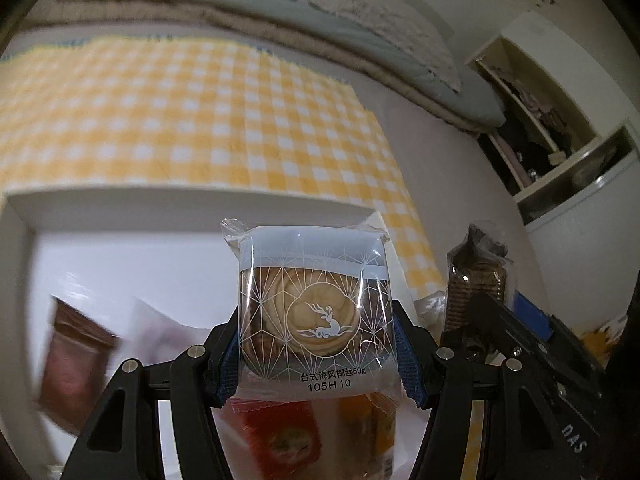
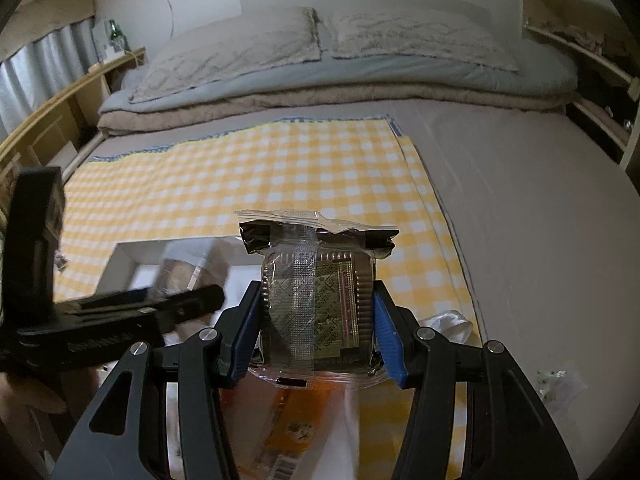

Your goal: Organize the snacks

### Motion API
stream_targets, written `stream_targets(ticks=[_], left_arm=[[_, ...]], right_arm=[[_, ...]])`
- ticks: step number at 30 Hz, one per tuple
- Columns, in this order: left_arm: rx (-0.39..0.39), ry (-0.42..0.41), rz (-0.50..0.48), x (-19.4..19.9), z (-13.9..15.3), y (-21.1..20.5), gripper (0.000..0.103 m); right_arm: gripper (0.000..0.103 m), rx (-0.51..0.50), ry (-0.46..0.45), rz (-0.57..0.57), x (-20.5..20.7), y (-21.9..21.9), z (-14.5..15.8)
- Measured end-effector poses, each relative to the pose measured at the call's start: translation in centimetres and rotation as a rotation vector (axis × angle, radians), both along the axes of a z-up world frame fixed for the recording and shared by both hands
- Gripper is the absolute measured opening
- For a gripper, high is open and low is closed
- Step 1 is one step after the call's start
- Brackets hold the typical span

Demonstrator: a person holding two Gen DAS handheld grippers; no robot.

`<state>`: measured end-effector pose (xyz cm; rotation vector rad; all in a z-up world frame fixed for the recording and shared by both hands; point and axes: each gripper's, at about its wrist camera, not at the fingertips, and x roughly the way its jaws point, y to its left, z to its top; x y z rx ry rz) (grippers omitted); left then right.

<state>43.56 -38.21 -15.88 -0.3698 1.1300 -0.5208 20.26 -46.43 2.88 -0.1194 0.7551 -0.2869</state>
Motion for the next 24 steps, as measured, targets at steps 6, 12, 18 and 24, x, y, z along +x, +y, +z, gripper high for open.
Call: stream_targets(ticks=[6, 12, 18, 24], left_arm=[[-0.042, 0.058, 0.026, 3.2, -3.7, -0.8, 0.062], [0.017, 0.07, 0.067, 5.1, -5.6, 0.2, 0.062], [0.076, 0.025, 0.12, 5.2, -5.2, 2.8, 0.062], [0.055, 0.049, 0.131, 5.8, -5.2, 3.0, 0.062]], right_arm=[[0.054, -0.017, 0.029, -0.029, 0.9, -1.1, -1.4], [0.054, -0.013, 0.037, -0.023, 2.6, -0.9, -2.1], [0.054, 0.005, 0.063, -0.003, 4.5, -0.2, -3.1], [0.054, 0.009, 0.094, 0.013, 6.0, 0.5, -4.2]])
